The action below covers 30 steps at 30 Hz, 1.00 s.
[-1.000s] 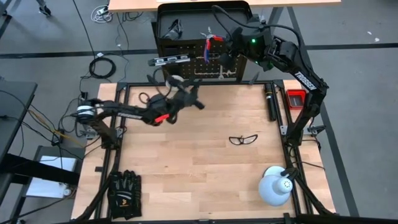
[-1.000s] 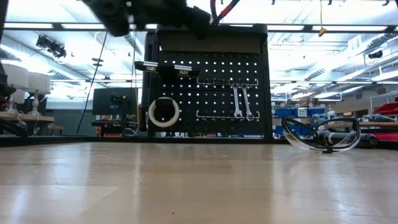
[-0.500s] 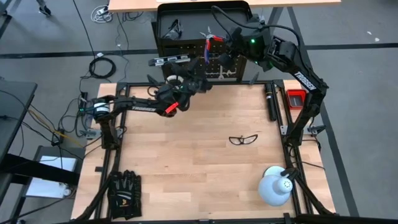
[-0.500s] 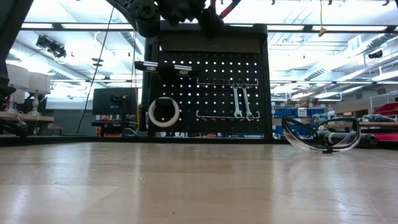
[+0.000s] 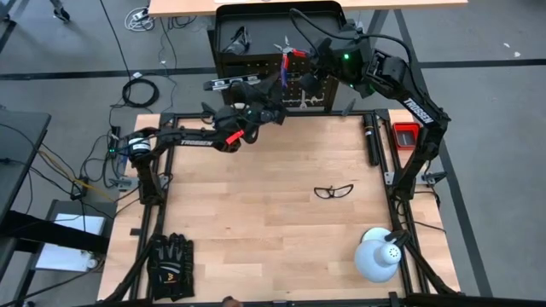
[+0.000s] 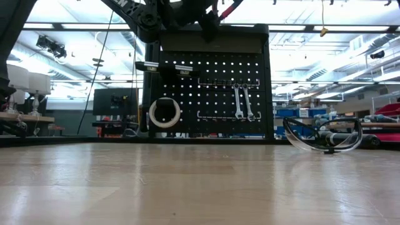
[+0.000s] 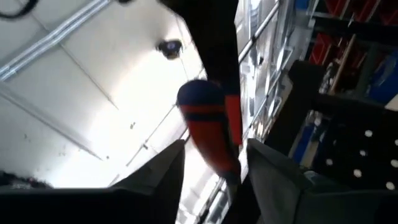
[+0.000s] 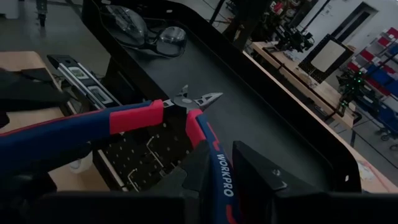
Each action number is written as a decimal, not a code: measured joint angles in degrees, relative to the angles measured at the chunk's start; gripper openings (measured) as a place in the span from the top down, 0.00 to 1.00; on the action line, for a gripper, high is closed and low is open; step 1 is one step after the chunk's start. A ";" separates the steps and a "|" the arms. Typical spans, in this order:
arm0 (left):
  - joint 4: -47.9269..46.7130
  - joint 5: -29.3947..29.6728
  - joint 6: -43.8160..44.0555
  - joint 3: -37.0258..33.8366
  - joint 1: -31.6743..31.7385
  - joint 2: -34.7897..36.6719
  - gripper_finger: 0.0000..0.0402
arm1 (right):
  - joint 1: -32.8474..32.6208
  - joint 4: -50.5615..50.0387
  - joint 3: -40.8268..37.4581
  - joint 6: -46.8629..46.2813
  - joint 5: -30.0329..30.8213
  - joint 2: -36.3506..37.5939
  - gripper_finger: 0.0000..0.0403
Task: Hang tools onto peg board
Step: Remove the blue pliers from the peg board
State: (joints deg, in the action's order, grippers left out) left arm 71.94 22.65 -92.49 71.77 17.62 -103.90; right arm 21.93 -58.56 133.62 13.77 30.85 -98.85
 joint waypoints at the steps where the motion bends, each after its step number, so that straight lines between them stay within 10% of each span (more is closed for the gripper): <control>1: 0.00 -1.10 0.00 0.00 0.12 0.00 0.59 | 0.00 -0.01 0.00 -0.12 -0.01 0.00 0.83; 11: -1.99 -4.40 0.16 1.96 0.53 -0.11 0.86 | -0.02 0.04 -0.02 -0.29 -0.72 -0.09 0.83; 30: -4.05 -0.46 -5.94 2.99 -4.93 -0.07 0.87 | -8.86 -8.12 -0.01 -4.26 7.69 1.34 0.84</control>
State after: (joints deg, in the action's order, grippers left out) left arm 67.89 22.19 -98.42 74.76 12.69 -103.97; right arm 13.07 -66.68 133.61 9.51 38.54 -97.51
